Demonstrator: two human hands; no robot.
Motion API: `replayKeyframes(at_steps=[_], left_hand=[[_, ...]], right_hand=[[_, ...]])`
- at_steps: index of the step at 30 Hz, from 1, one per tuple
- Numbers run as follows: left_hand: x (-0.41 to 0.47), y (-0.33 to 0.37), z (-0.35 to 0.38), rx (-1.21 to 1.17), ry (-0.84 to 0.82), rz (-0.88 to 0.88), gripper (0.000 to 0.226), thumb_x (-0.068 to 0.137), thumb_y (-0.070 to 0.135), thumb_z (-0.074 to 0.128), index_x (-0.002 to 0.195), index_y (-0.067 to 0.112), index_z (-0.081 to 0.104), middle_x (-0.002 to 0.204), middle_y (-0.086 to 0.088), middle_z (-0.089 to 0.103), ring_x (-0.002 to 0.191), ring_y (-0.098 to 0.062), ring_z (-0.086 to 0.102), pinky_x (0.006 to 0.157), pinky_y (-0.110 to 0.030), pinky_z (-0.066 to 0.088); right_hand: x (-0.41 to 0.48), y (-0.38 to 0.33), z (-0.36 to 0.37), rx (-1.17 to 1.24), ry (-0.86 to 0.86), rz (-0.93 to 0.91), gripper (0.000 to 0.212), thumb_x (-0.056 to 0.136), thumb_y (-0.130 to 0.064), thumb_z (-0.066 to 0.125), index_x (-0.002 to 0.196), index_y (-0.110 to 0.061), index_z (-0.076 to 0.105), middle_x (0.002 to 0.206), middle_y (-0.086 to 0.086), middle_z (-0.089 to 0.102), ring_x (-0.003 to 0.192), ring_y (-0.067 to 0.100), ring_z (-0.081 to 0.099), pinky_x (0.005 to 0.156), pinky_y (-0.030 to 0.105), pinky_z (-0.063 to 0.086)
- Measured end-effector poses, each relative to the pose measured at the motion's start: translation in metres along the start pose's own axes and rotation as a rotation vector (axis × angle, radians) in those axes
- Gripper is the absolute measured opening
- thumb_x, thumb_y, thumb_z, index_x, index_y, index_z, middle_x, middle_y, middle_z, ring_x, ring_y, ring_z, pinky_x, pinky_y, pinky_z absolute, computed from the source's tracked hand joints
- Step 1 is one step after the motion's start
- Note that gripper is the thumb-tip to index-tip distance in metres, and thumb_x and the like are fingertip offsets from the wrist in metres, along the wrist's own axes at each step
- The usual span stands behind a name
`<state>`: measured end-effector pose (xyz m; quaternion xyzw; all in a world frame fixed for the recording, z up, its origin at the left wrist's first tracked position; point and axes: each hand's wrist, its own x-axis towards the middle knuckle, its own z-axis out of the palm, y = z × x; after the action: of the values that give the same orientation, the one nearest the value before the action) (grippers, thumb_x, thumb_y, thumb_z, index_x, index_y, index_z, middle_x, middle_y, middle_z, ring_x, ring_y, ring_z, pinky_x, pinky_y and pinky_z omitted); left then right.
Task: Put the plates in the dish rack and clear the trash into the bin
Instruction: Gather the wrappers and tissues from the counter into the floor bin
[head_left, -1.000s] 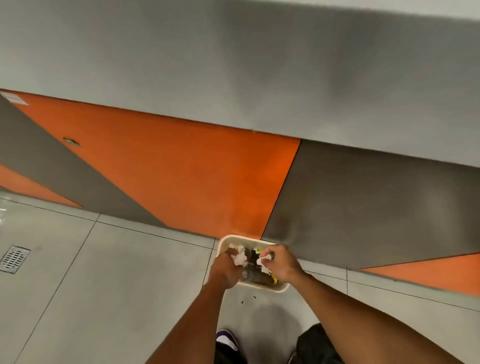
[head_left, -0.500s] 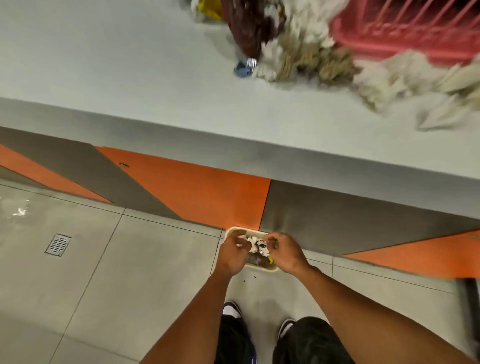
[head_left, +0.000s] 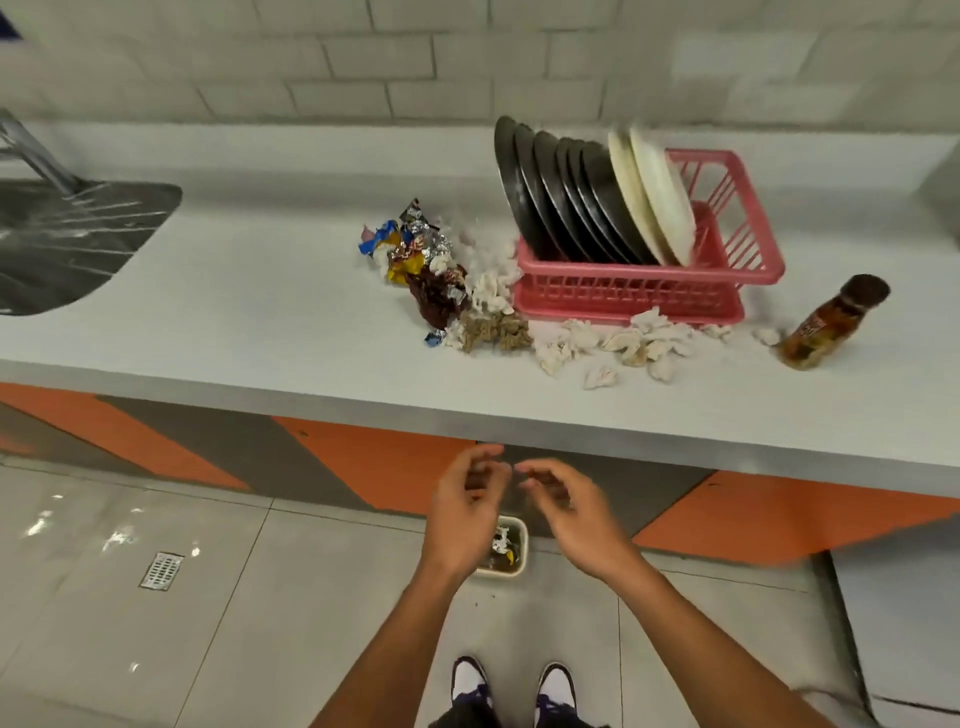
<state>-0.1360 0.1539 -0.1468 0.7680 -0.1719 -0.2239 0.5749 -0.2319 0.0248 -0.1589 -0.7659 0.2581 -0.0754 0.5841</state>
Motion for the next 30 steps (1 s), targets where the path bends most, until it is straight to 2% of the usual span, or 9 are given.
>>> replayKeyframes(at_steps=[3,6,9,12,14,19,22,27,30], left_hand=[[-0.003,0.060,0.007,-0.033,-0.032,0.122,0.020,0.097,0.019,0.065,0.115,0.026,0.067,0.096,0.017,0.072,0.093,-0.002,0.066,0.080,-0.015,0.051],[0.001,0.110,0.015,-0.011,-0.063,0.230,0.019,0.096,0.024,0.067,0.115,0.029,0.067,0.093,0.017,0.070,0.091,-0.001,0.064,0.075,-0.013,0.050],[0.010,0.141,0.022,0.041,-0.125,0.316,0.018,0.096,0.031,0.066,0.114,0.033,0.066,0.100,0.017,0.069,0.094,0.000,0.062,0.077,-0.014,0.051],[0.020,0.154,0.039,0.036,-0.182,0.376,0.016,0.096,0.031,0.066,0.111,0.035,0.067,0.100,0.015,0.070,0.095,-0.002,0.064,0.078,-0.017,0.054],[0.021,0.155,0.060,0.043,-0.237,0.386,0.016,0.096,0.031,0.066,0.112,0.034,0.067,0.101,0.016,0.069,0.095,-0.002,0.063,0.077,-0.014,0.052],[0.012,0.139,0.119,0.135,-0.478,0.320,0.019,0.097,0.027,0.064,0.114,0.035,0.064,0.105,0.016,0.068,0.094,-0.001,0.063,0.076,-0.011,0.051],[0.032,0.146,0.156,0.192,-0.550,0.312,0.022,0.096,0.025,0.064,0.115,0.036,0.063,0.104,0.017,0.067,0.094,0.001,0.062,0.076,-0.011,0.052],[0.084,0.159,0.223,0.263,-0.519,0.287,0.024,0.095,0.026,0.067,0.116,0.037,0.062,0.106,0.014,0.066,0.091,-0.006,0.064,0.073,-0.014,0.052],[0.119,0.158,0.271,0.407,-0.525,0.256,0.038,0.094,0.025,0.067,0.129,0.034,0.056,0.117,0.010,0.060,0.086,-0.008,0.065,0.075,-0.020,0.052]], right_hand=[[-0.009,-0.032,-0.033,0.049,0.059,-0.040,0.022,0.102,-0.018,0.058,0.116,-0.032,0.069,0.114,-0.019,0.071,0.107,-0.001,0.065,0.099,0.028,0.052],[-0.013,-0.062,-0.067,0.047,0.129,-0.091,0.023,0.104,-0.023,0.057,0.116,-0.041,0.065,0.114,-0.014,0.071,0.107,0.005,0.066,0.096,0.031,0.053],[-0.019,-0.081,-0.099,0.018,0.228,-0.161,0.021,0.104,-0.026,0.056,0.119,-0.039,0.065,0.117,-0.014,0.069,0.108,0.003,0.064,0.093,0.026,0.053],[-0.031,-0.082,-0.126,0.032,0.384,-0.185,0.021,0.103,-0.026,0.058,0.121,-0.033,0.066,0.119,-0.015,0.068,0.107,0.000,0.063,0.087,0.013,0.050],[-0.043,-0.073,-0.141,0.052,0.491,-0.176,0.020,0.103,-0.025,0.059,0.121,-0.031,0.066,0.116,-0.016,0.068,0.104,-0.002,0.062,0.083,0.008,0.048],[-0.063,-0.038,-0.184,0.149,0.672,-0.061,0.019,0.100,-0.017,0.063,0.116,-0.024,0.068,0.110,-0.010,0.070,0.093,-0.005,0.062,0.075,0.005,0.046],[-0.049,-0.019,-0.226,0.170,0.741,-0.006,0.021,0.098,-0.025,0.066,0.119,-0.026,0.065,0.109,-0.010,0.069,0.097,-0.001,0.063,0.075,0.006,0.047],[-0.002,0.029,-0.294,0.137,0.724,0.165,0.054,0.088,-0.044,0.076,0.133,-0.031,0.050,0.116,-0.006,0.062,0.106,0.013,0.061,0.077,0.022,0.047],[0.031,0.049,-0.331,0.077,0.657,0.187,0.075,0.081,-0.045,0.082,0.142,-0.029,0.041,0.124,-0.003,0.056,0.111,0.017,0.056,0.087,0.027,0.046]])
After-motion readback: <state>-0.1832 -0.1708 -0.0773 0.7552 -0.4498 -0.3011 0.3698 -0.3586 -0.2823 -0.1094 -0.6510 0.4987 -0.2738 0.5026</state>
